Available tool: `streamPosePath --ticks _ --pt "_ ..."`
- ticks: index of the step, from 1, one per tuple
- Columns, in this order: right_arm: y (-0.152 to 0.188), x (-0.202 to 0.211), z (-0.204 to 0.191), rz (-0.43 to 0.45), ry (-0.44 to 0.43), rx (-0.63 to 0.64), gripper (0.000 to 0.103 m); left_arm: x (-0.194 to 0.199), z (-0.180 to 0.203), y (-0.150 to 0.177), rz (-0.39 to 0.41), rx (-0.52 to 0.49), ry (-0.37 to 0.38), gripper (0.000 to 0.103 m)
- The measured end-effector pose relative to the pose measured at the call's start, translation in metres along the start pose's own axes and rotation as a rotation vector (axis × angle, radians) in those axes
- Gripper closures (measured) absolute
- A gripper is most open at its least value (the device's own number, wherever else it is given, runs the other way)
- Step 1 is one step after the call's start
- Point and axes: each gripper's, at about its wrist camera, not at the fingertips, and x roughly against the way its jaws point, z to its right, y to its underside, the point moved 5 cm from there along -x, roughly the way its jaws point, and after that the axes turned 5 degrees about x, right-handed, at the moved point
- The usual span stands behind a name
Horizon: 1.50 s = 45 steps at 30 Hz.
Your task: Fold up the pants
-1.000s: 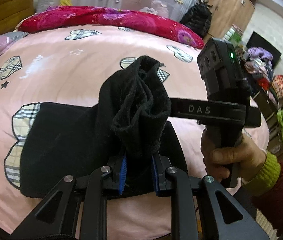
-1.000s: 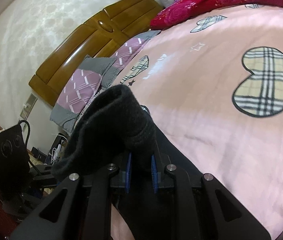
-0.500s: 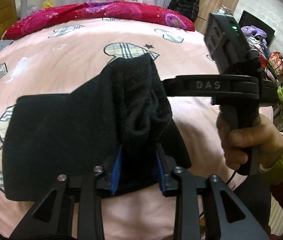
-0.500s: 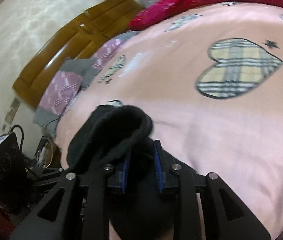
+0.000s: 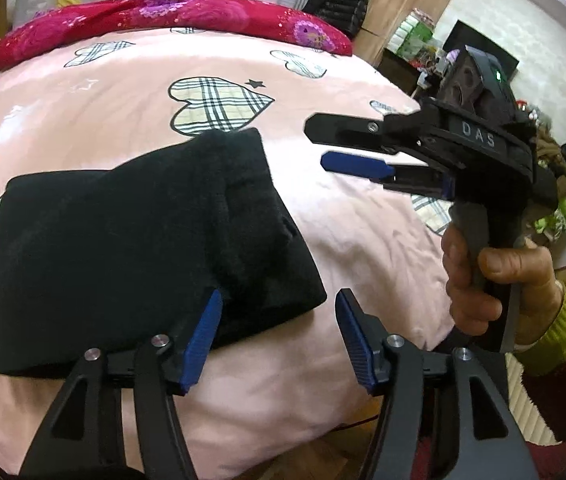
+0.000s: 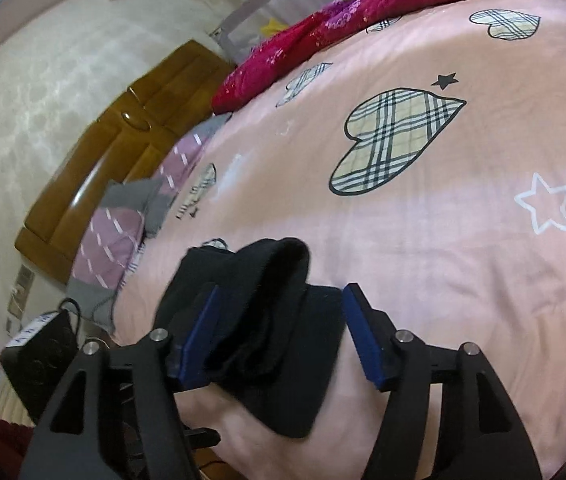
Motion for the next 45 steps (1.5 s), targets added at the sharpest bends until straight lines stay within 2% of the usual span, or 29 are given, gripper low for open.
streamPosePath --ticks 8,13,15,22,24,26,28,32,35,37,39,41,43,45 --pt "0.013 -0.020 -0.027 -0.042 0.001 -0.025 0.035 0.043 -0.038 -0.010 0.076 0.089 -0.032 0.033" --pt "0.021 -0.034 -0.036 -0.087 0.056 -0.024 0.035 0.061 -0.079 -0.021 0.107 0.171 -0.082 0.023" --pt "0.024 -0.039 -0.035 -0.106 0.081 -0.032 0.035 0.063 -0.102 -0.025 0.097 0.218 -0.103 0.023" --pt "0.030 -0.049 -0.035 -0.126 0.139 -0.040 0.035 0.050 -0.163 -0.036 0.020 0.332 -0.104 0.023" --pt "0.030 -0.051 -0.036 -0.132 0.159 -0.027 0.047 0.043 -0.175 -0.037 0.001 0.348 -0.113 0.023" --pt "0.032 -0.050 -0.034 -0.145 0.178 -0.020 0.085 0.039 -0.182 -0.036 -0.010 0.356 -0.134 0.023" --pt "0.031 -0.041 -0.032 -0.124 0.152 -0.044 0.102 0.037 -0.183 -0.037 -0.013 0.361 -0.122 0.023" --pt "0.031 -0.020 -0.036 -0.099 0.139 -0.034 0.102 0.035 -0.184 -0.038 -0.008 0.358 -0.119 0.023" --pt "0.035 -0.022 -0.043 -0.122 0.118 -0.006 0.100 0.034 -0.188 -0.038 -0.008 0.371 -0.115 0.023" --pt "0.033 -0.025 -0.040 -0.105 0.129 -0.031 0.100 0.034 -0.188 -0.037 -0.011 0.375 -0.116 0.023" --pt "0.032 -0.029 -0.036 -0.110 0.129 -0.086 0.095 0.036 -0.189 -0.037 -0.009 0.376 -0.120 0.023" --pt "0.033 -0.035 -0.033 -0.122 0.122 -0.122 0.077 0.035 -0.191 -0.036 -0.013 0.377 -0.119 0.023" --pt "0.035 -0.041 -0.032 -0.127 0.136 -0.119 0.070 0.034 -0.192 -0.036 -0.020 0.379 -0.118 0.023" --pt "0.037 -0.050 -0.030 -0.139 0.145 -0.127 0.067 0.031 -0.193 -0.035 -0.028 0.383 -0.119 0.023"
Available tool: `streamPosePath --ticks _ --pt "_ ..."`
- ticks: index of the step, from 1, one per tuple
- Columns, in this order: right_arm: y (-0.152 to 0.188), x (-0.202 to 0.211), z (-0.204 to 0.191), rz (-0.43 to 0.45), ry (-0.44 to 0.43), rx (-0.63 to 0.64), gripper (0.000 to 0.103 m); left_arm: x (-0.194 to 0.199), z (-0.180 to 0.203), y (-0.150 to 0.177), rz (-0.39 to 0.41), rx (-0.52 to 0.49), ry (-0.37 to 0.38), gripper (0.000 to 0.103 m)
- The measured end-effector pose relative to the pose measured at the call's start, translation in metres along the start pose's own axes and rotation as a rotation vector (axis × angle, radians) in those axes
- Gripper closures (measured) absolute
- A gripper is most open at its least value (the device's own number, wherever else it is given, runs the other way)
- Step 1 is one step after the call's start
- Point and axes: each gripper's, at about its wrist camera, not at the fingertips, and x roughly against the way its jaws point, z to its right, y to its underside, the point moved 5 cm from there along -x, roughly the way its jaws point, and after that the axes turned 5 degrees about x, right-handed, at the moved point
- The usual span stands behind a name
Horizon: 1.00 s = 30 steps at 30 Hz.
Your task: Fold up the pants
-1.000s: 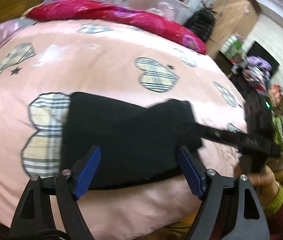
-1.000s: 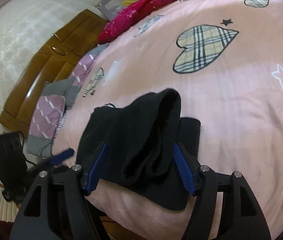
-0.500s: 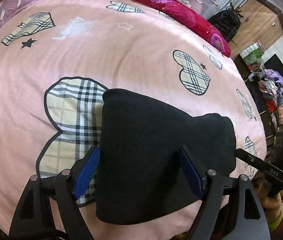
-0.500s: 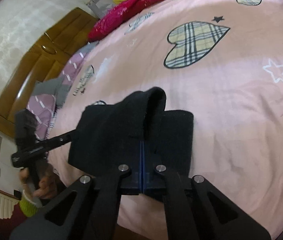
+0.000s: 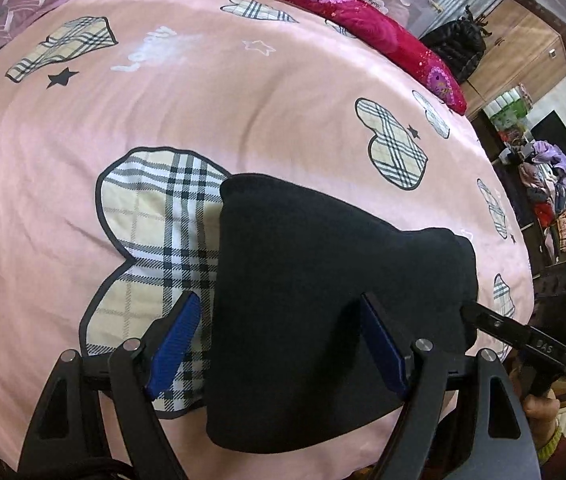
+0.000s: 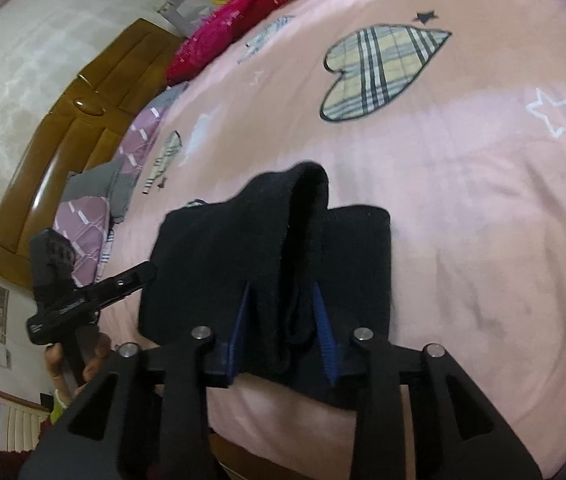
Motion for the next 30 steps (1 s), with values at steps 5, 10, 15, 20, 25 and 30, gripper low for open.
streamPosePath --ticks 5,10,15,20,25,30 --pt "0.002 -0.003 0.002 -0.002 -0.026 -0.021 0.088 -0.003 0.002 0.000 -0.012 -0.008 -0.001 0.023" --pt "0.004 0.039 0.006 0.066 -0.047 -0.013 0.100 -0.002 0.005 0.001 -0.013 -0.022 0.000 0.022" --pt "0.012 0.036 0.005 0.049 -0.039 0.003 0.100 -0.007 0.000 0.002 -0.026 -0.007 -0.009 0.022" --pt "0.020 0.028 0.020 0.011 0.028 -0.037 0.100 -0.013 0.002 0.003 -0.037 -0.015 -0.003 0.021" --pt "0.021 0.011 0.021 -0.007 0.092 -0.018 0.100 -0.026 0.004 0.004 -0.063 -0.017 -0.021 0.021" --pt "0.018 0.022 0.018 0.011 0.093 -0.006 0.099 -0.017 0.005 0.001 -0.040 -0.032 -0.028 0.021"
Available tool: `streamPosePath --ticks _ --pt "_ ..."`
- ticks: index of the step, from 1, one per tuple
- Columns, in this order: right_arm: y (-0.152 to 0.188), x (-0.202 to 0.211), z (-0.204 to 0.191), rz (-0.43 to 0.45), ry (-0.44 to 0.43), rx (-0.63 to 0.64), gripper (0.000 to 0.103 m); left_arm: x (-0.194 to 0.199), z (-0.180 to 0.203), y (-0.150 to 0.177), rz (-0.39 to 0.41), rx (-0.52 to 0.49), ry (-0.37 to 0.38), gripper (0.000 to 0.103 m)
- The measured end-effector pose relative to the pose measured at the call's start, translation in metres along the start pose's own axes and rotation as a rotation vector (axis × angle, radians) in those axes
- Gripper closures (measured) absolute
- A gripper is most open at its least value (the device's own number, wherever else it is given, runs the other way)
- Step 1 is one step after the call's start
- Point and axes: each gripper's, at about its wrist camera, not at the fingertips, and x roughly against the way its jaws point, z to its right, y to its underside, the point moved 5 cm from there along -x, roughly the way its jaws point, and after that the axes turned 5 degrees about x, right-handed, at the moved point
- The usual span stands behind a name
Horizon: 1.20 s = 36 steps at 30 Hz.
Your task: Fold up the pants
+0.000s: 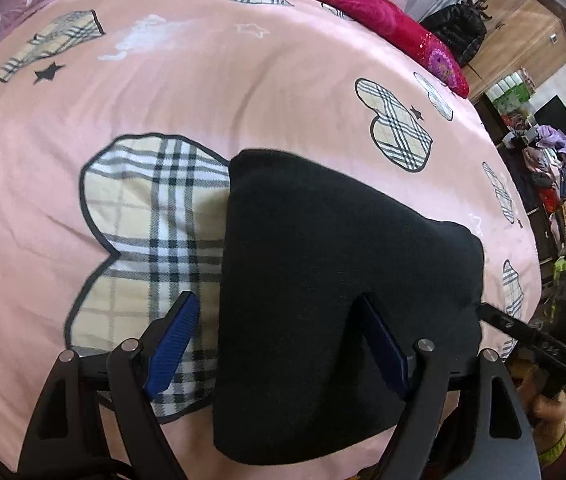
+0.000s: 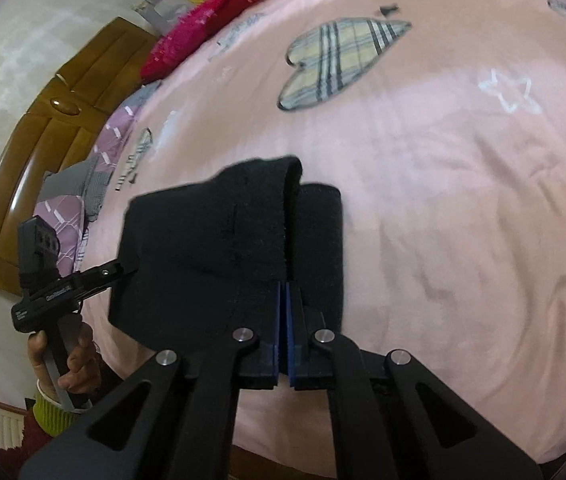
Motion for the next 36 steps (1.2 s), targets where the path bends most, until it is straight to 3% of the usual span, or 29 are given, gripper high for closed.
streamPosePath --ticks 3,4,5,6,7,8,10,16,20,23,25,27,36 --pt "-0.003 0.014 -0.007 0.031 0.038 0.016 0.095 0.001 -0.001 -0.001 -0.004 0.000 0.000 0.021" --pt "-0.003 0.015 -0.009 0.037 0.043 0.015 0.086 0.002 -0.001 -0.001 -0.004 -0.001 -0.002 0.021" --pt "-0.005 0.016 -0.011 0.041 0.051 0.009 0.058 0.002 -0.001 -0.001 -0.001 -0.001 -0.003 0.021" --pt "-0.007 0.015 -0.011 0.040 0.056 -0.003 0.040 0.003 -0.001 -0.001 0.000 -0.002 -0.004 0.021" --pt "-0.010 0.014 -0.011 0.047 0.063 -0.028 0.015 0.004 -0.001 -0.001 0.001 -0.002 -0.004 0.021" --pt "-0.012 0.015 -0.011 0.068 0.064 -0.043 0.014 0.006 -0.001 -0.001 0.004 -0.002 -0.003 0.021" --pt "-0.014 0.015 -0.012 0.089 0.057 -0.046 0.014 0.007 -0.003 -0.001 0.006 -0.002 -0.001 0.021" --pt "-0.007 -0.011 -0.001 0.025 0.059 -0.106 0.015 -0.006 -0.008 -0.001 -0.022 0.022 0.010 0.021" --pt "0.004 -0.030 0.012 -0.014 -0.045 -0.183 0.034 -0.016 -0.013 0.000 -0.036 0.048 0.019 0.017" --pt "0.005 -0.031 0.014 -0.002 -0.092 -0.168 0.041 -0.020 -0.012 0.001 -0.033 0.064 0.032 0.017" --pt "0.005 -0.030 0.015 -0.002 -0.107 -0.159 0.045 -0.022 -0.008 0.001 -0.031 0.057 0.042 0.024" --pt "0.005 -0.029 0.016 0.001 -0.129 -0.149 0.049 -0.023 -0.002 0.002 -0.037 0.051 0.071 0.041" --pt "0.001 -0.017 0.014 0.031 -0.207 -0.116 0.064 0.000 0.029 0.001 0.030 0.024 0.013 0.066"
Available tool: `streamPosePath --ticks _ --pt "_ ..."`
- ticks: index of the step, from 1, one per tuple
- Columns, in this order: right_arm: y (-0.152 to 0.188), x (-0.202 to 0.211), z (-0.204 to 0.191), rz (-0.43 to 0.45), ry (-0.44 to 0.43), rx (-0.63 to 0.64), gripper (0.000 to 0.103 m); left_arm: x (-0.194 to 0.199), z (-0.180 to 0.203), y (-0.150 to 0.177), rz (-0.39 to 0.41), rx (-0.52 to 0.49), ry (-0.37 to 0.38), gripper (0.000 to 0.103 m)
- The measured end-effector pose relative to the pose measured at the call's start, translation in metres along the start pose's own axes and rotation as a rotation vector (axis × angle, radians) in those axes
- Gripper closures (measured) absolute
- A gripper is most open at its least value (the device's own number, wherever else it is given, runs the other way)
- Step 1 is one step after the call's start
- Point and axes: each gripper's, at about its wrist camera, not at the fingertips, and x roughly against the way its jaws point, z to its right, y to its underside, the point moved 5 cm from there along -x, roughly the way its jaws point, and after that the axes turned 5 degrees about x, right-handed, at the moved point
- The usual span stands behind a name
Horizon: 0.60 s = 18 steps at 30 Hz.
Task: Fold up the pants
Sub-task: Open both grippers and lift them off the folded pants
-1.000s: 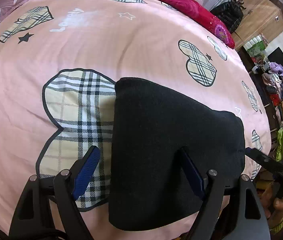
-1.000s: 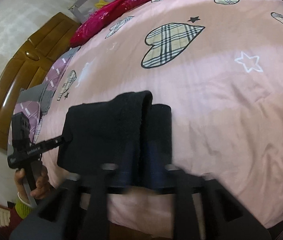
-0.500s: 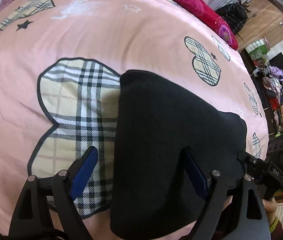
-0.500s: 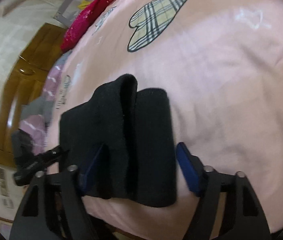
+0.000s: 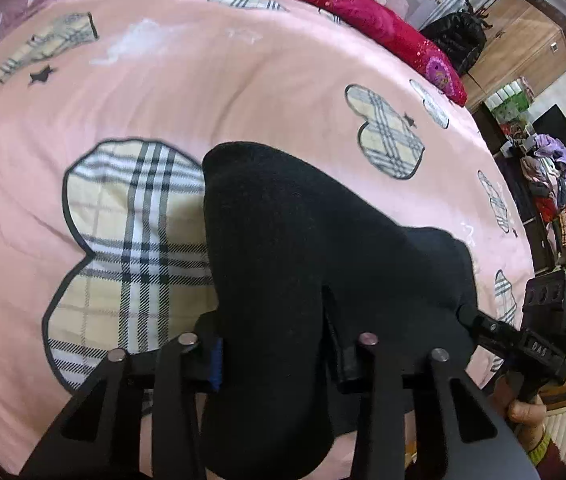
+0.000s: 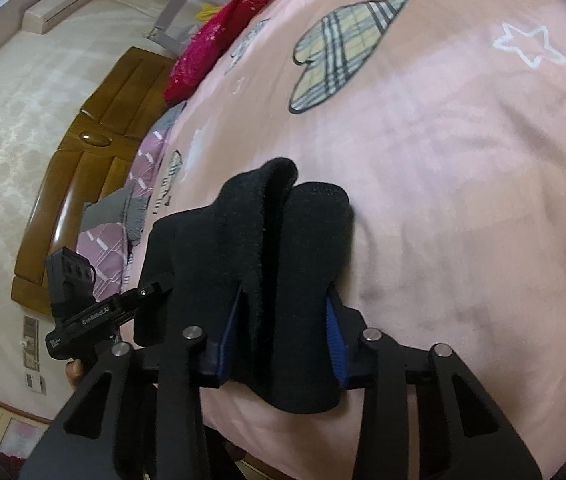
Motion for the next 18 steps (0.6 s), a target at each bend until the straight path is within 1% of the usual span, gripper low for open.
streamPosePath --ticks 2,4,6,8,10,12,14,18 --pt "-0.003 0.005 -0.005 0.005 0.000 0.028 0.067 0.010 0.016 -0.005 0.024 -0.011 0.004 0.067" --pt "-0.009 0.010 -0.011 0.016 -0.002 0.050 0.068 0.018 0.031 -0.011 0.040 -0.025 0.025 0.068" --pt "-0.021 0.019 -0.015 0.038 0.006 0.073 0.068 0.022 0.047 -0.018 0.053 -0.049 0.042 0.068" --pt "-0.038 0.034 -0.016 0.081 0.020 0.095 0.068 0.023 0.066 -0.026 0.071 -0.086 0.050 0.068" --pt "-0.056 0.048 -0.012 0.115 0.031 0.101 0.068 0.019 0.082 -0.034 0.076 -0.104 0.061 0.069" --pt "-0.073 0.055 -0.007 0.131 0.042 0.109 0.068 0.010 0.094 -0.044 0.087 -0.116 0.066 0.069" --pt "-0.087 0.056 -0.001 0.132 0.046 0.112 0.068 -0.002 0.103 -0.054 0.091 -0.133 0.051 0.069" --pt "-0.108 0.045 0.018 0.112 0.070 0.105 0.068 -0.028 0.108 -0.068 0.067 -0.133 0.036 0.069"
